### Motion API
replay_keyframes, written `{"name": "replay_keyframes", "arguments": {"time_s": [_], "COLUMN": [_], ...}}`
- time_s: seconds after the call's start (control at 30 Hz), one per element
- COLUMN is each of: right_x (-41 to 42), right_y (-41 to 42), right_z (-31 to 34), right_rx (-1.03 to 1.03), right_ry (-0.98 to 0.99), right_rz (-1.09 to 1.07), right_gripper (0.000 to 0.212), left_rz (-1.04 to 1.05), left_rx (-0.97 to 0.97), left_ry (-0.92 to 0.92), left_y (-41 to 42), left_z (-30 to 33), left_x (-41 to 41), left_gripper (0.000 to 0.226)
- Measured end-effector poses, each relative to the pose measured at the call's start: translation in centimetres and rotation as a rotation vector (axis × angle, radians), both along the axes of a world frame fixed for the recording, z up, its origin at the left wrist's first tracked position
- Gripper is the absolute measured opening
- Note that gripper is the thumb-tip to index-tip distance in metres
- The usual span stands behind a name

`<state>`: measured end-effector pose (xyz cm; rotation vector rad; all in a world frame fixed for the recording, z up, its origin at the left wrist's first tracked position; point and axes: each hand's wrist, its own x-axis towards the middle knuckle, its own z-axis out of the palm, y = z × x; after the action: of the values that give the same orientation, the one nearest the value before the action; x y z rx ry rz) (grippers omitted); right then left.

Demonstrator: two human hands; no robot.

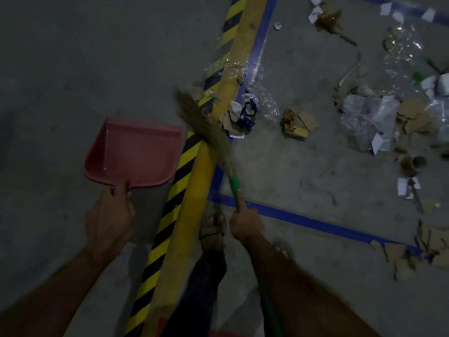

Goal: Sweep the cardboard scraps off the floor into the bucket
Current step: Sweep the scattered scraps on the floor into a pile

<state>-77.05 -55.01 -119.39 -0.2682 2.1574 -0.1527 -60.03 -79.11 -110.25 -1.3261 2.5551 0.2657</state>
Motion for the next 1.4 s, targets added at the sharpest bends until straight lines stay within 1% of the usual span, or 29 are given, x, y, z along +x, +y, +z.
{"name": "replay_keyframes", "arguments": {"time_s": [0.07,0.13,0.23,0.33,0.4,0.53,0.63,0.7,0.8,0.83,0.93,1.0,1.1,1.17,1.27,1.33,1.4], "right_x": [-0.9,-2.5,-6.2,-10.4,-13.6,-18.6,-19.9,-19.7,-18.7,-18.2,-16.6,-15.7,-14.6,-13.9,-12.5,-11.5,-10.5], "right_y": [2.5,5.1,9.3,12.9,15.3,20.8,24.2,25.8,27.9,28.5,29.7,29.8,28.7,27.5,25.0,22.9,20.2], "right_z": [0.0,0.1,0.1,0.6,1.2,2.8,4.6,6.2,8.3,8.7,9.9,10.7,12.0,12.6,12.9,13.0,12.7], "right_rx": [0.002,0.017,0.082,0.120,0.147,0.115,0.126,0.122,0.149,0.154,0.154,0.161,0.137,0.111,0.046,-0.011,-0.044], "right_ry": [0.034,0.067,0.077,0.103,0.136,0.215,0.341,0.421,0.527,0.554,0.606,0.630,0.605,0.604,0.559,0.503,0.452], "right_rz": [-0.109,-0.216,-0.363,-0.446,-0.472,-0.578,-0.682,-0.730,-0.681,-0.660,-0.597,-0.536,-0.479,-0.431,-0.362,-0.296,-0.185], "right_gripper": [0.066,0.067,0.071,0.072,0.071,0.066,0.064,0.062,0.062,0.062,0.061,0.063,0.063,0.066,0.071,0.072,0.074], "left_rz": [-0.027,-0.061,-0.177,-0.308,-0.365,-0.355,-0.341,-0.349,-0.402,-0.429,-0.461,-0.452,-0.442,-0.395,-0.332,-0.263,-0.172], "left_rx": [0.036,0.061,0.031,-0.024,-0.036,0.044,0.080,0.096,0.078,0.074,0.075,0.066,0.056,0.060,0.019,0.008,0.008], "left_ry": [-0.002,0.017,0.091,0.199,0.219,0.178,0.129,0.136,0.187,0.200,0.232,0.254,0.253,0.229,0.218,0.200,0.158], "left_y": [-0.1,0.4,1.7,3.2,4.0,5.2,5.7,6.0,6.6,6.7,6.7,6.7,6.8,6.3,4.8,3.1,0.9], "left_z": [-0.4,-0.9,-1.7,-2.6,-3.2,-3.6,-2.9,-2.0,-0.5,-0.1,0.4,0.9,1.9,2.5,3.4,4.1,4.6], "left_x": [-1.3,-3.0,-6.1,-9.2,-11.0,-14.0,-15.8,-16.9,-18.3,-18.7,-19.6,-19.8,-19.9,-19.7,-18.3,-16.9,-15.3], "left_gripper": [0.032,0.031,0.029,0.028,0.030,0.034,0.031,0.028,0.021,0.023,0.041,0.048,0.045,0.038,0.037,0.032,0.031]}}
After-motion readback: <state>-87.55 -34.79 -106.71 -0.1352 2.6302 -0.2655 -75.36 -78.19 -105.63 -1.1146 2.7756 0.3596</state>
